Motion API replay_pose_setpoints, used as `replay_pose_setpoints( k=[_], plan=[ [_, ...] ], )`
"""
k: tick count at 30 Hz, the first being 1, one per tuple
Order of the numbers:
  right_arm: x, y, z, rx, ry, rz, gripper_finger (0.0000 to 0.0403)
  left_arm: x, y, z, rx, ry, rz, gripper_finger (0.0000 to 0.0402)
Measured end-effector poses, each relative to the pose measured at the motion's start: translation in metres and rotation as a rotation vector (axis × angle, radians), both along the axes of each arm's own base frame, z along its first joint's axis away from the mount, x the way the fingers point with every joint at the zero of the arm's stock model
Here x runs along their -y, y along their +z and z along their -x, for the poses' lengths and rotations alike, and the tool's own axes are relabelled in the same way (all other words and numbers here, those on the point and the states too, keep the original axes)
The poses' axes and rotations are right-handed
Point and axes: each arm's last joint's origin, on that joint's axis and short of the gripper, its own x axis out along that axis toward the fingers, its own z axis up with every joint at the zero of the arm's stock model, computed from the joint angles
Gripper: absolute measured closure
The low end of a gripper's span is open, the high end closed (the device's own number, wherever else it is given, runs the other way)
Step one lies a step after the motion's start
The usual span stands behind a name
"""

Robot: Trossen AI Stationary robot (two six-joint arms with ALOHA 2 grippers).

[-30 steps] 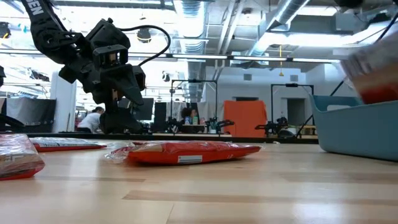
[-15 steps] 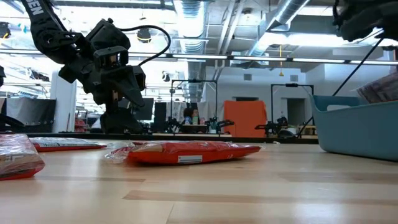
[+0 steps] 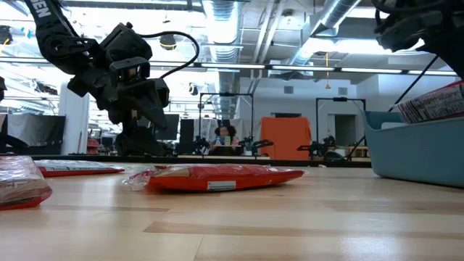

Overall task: Sort popcorn bags into baskets
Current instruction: Stack the popcorn bag into the blue bin

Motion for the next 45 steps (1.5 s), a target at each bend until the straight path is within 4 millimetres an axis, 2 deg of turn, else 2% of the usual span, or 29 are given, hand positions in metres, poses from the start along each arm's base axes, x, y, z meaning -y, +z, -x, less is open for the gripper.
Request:
replay_pose_setpoints(
  k=[5, 11, 13, 16, 19, 23, 26, 29, 35, 40, 45],
  plan=[
    [-0.004, -0.002, -0.009, 0.093, 0.084, -0.054, 0.0341, 0.000, 0.000, 0.000, -0.004, 0.000, 0.001, 0.0111],
    [-0.002, -0.002, -0.007, 0.087, 0.093, -0.011, 0.0298, 0.000, 0.000, 0.000, -0.002, -0.004, -0.004, 0.0111],
    [-0.001, -0.003, -0.012, 0.134, 0.108, 0.009, 0.0284, 0.000, 0.000, 0.000, -0.001, -0.012, 0.002, 0.0111],
    [0.000, -0.003, -0.031, 0.338, 0.206, 0.005, 0.0263, 0.001, 0.000, 0.000, 0.004, -0.043, 0.023, 0.0111],
    [0.006, 0.001, -0.059, 0.598, 0.316, 0.039, 0.0245, 0.002, 0.000, 0.000, 0.007, -0.059, 0.026, 0.0111],
    [0.026, 0.004, -0.092, 0.804, 0.406, 0.153, 0.0231, 0.001, 0.000, 0.000, 0.001, -0.040, 0.015, 0.0111],
    [0.043, -0.011, -0.110, 0.806, 0.394, 0.211, 0.0221, 0.001, -0.001, 0.001, -0.013, -0.017, 0.012, 0.0111],
    [0.054, -0.031, -0.129, 0.816, 0.365, 0.196, 0.0205, 0.000, -0.002, 0.001, -0.023, -0.002, -0.010, 0.0111],
    [0.050, -0.086, -0.158, 0.811, 0.247, 0.083, 0.0172, -0.003, -0.006, -0.002, -0.027, 0.054, -0.061, 0.0111],
    [0.049, -0.111, -0.180, 0.917, 0.171, 0.088, 0.0161, -0.003, -0.010, -0.002, -0.049, 0.053, -0.075, 0.0111],
    [0.053, -0.123, -0.187, 0.919, 0.076, 0.127, 0.0160, -0.004, -0.015, -0.003, -0.070, 0.062, -0.085, 0.0111]
  ],
)
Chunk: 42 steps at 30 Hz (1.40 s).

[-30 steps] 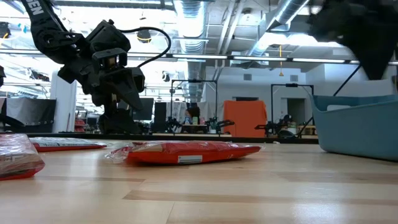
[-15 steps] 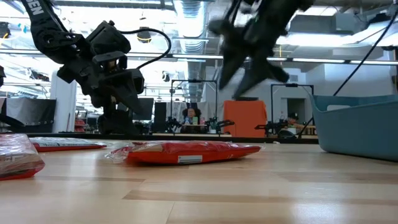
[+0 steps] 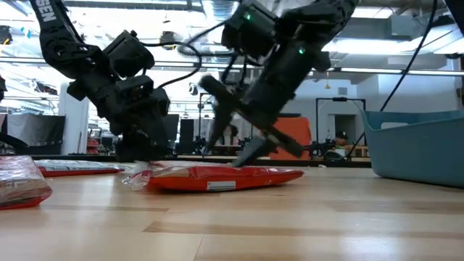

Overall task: Sort popcorn bags into baskets
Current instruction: Stack the popcorn bag into the blue bin

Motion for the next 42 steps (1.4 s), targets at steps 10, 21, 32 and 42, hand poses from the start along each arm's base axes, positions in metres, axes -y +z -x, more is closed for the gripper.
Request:
replay_pose_setpoints(
  k=[10, 21, 32, 42],
  plan=[
    [-0.002, -0.005, -0.001, 0.034, -0.199, 0.014, 0.0160, 0.002, -0.011, -0.011, -0.034, -0.041, 0.022, 0.0111],
    [0.026, -0.004, -0.004, 0.060, -0.275, 0.046, 0.0183, 0.009, -0.014, -0.017, -0.017, -0.087, 0.058, 0.0111],
    [0.030, -0.005, -0.004, 0.015, -0.129, 0.116, 0.0355, 0.009, -0.014, -0.018, -0.017, -0.074, 0.063, 0.0111],
    [0.029, 0.025, 0.001, 0.055, -0.069, 0.148, 0.0397, 0.006, -0.011, -0.016, 0.002, -0.126, 0.133, 0.0111]
  ],
)
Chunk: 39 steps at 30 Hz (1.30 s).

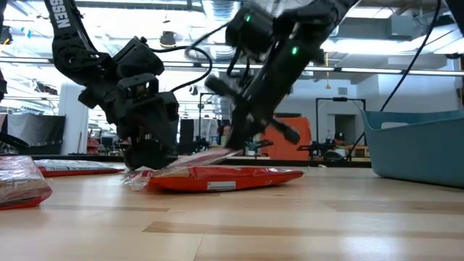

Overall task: Sort popcorn bags into baskets
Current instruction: Stack the popcorn bag into the blue bin, then stack the popcorn bag in the blue bin

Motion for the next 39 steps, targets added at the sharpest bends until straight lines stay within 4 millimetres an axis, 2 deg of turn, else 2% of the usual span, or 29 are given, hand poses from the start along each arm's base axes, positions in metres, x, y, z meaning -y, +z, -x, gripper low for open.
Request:
replay_pose_setpoints(
  k=[6, 14, 18, 21, 25, 29, 35, 39],
  plan=[
    [-0.009, 0.037, 0.021, -0.032, 0.017, 0.004, 0.0398, -0.001, 0.005, 0.001, 0.017, -0.060, 0.084, 0.0111],
    [-0.023, 0.085, 0.065, -0.101, -0.019, 0.028, 0.0400, -0.003, 0.013, -0.006, 0.058, -0.065, 0.068, 0.0111],
    [-0.033, 0.100, 0.081, -0.101, -0.035, 0.038, 0.0400, -0.004, 0.014, -0.007, 0.065, -0.067, 0.054, 0.0111],
    [-0.039, 0.104, 0.085, -0.113, 0.021, 0.075, 0.0401, -0.004, 0.014, -0.008, 0.069, -0.058, 0.039, 0.0111],
    [-0.048, 0.099, 0.080, -0.162, 0.194, 0.188, 0.0371, -0.005, 0.015, -0.008, 0.074, -0.043, 0.025, 0.0111],
    [-0.054, 0.072, 0.067, -0.272, 0.370, 0.235, 0.0302, -0.005, 0.015, -0.009, 0.082, -0.044, 0.019, 0.0111],
    [-0.044, 0.024, 0.052, -0.445, 0.551, 0.085, 0.0173, -0.005, 0.016, -0.009, 0.083, -0.036, 0.015, 0.0111],
    [-0.040, -0.001, 0.047, -0.524, 0.575, -0.001, 0.0115, -0.006, 0.015, -0.009, 0.075, -0.022, 0.000, 0.0111]
  ],
)
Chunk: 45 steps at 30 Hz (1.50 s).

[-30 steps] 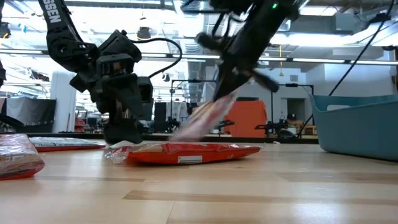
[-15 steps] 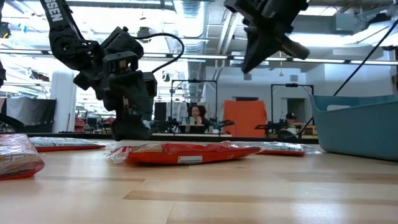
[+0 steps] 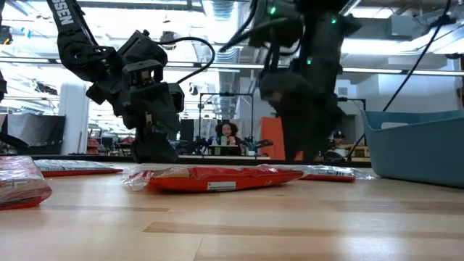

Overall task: Sort popcorn bags into baskets
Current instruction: Stack the popcorn bag in the blue bin

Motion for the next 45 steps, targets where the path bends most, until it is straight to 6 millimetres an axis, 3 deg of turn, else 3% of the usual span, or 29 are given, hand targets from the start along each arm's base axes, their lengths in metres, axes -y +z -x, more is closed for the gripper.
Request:
replay_pose_setpoints(
  k=[8, 15, 20, 27, 32, 40, 45],
  plan=[
    [0.000, -0.020, -0.002, -0.167, 0.001, 0.098, 0.0103, -0.001, -0.001, 0.001, -0.014, 0.015, -0.018, 0.0111],
    [0.002, -0.008, 0.001, -0.341, 0.005, 0.222, 0.0149, -0.001, -0.002, 0.001, -0.023, 0.032, -0.028, 0.0111],
    [-0.002, 0.006, -0.010, -0.291, 0.113, 0.300, 0.0178, -0.001, -0.002, 0.001, -0.023, 0.038, -0.036, 0.0111],
    [-0.003, 0.007, -0.014, -0.264, 0.207, 0.268, 0.0190, -0.001, -0.002, 0.001, -0.024, 0.037, -0.040, 0.0111],
    [-0.005, 0.006, -0.016, -0.249, 0.229, 0.248, 0.0175, -0.001, -0.002, 0.001, -0.020, 0.028, -0.046, 0.0111],
    [0.005, 0.003, -0.014, -0.276, 0.207, 0.240, 0.0117, -0.001, -0.002, 0.001, -0.020, 0.025, -0.045, 0.0111],
    [0.011, 0.003, -0.015, -0.280, 0.216, 0.244, 0.0111, -0.001, -0.002, 0.001, -0.020, 0.027, -0.047, 0.0111]
  ],
)
